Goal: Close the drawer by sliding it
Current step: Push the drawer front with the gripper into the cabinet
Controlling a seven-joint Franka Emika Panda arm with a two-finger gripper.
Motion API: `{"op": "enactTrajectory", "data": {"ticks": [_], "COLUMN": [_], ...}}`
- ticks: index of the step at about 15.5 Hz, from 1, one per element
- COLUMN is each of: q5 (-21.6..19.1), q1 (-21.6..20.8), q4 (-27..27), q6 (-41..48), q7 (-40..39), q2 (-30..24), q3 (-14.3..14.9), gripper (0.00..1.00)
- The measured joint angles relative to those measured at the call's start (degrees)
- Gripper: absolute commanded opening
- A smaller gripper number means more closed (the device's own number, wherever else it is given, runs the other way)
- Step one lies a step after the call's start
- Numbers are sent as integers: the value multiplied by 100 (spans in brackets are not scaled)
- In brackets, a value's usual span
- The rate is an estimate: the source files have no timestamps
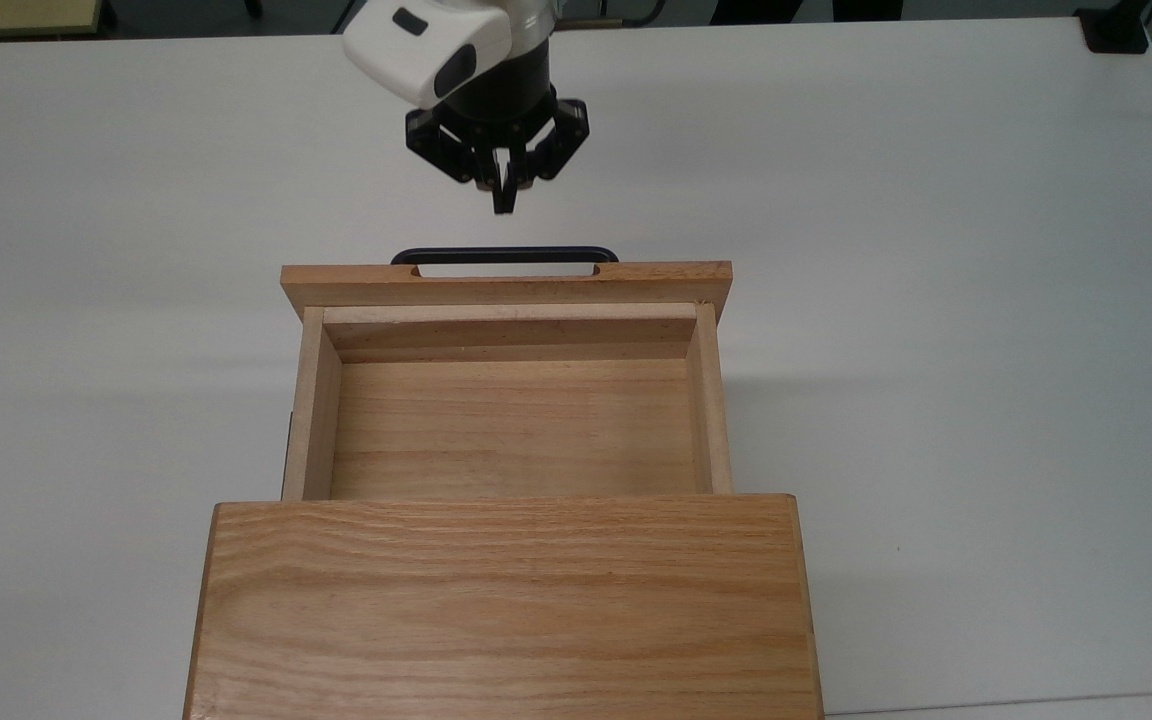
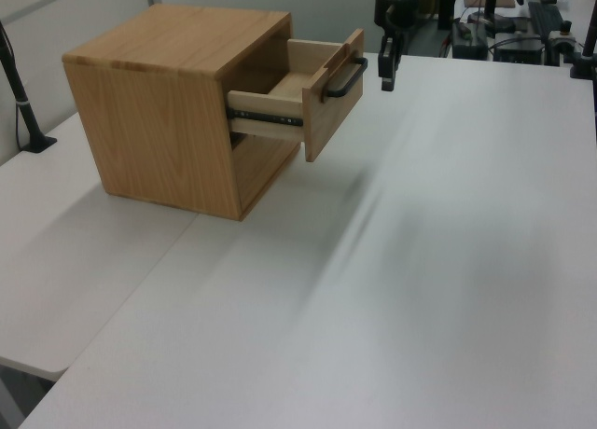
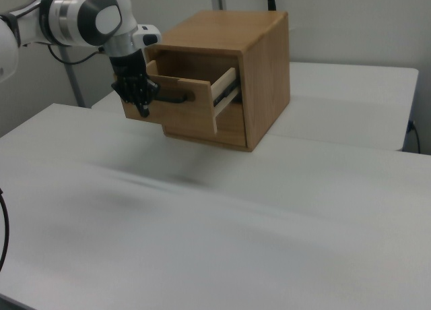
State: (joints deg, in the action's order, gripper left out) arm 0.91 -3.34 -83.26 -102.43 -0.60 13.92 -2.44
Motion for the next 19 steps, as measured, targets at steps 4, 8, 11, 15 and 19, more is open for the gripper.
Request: {"op": "enactTrajectory", "data": {"ticks": [4,8,11,15,19], "q5": [0,-1,-1,-1,-1], "q1": [-11,-22,-23,-23,-23], "q4": [28,36,47,253,394], "q6": [-524,-1077,-1536,-2007,-2999], "q7": [155,226,350,457,535], "q2": [205,400,476,711,1010], "q3": [-7,-10,-10,-10,-10], "gripper": [0,0,0,0,0]}}
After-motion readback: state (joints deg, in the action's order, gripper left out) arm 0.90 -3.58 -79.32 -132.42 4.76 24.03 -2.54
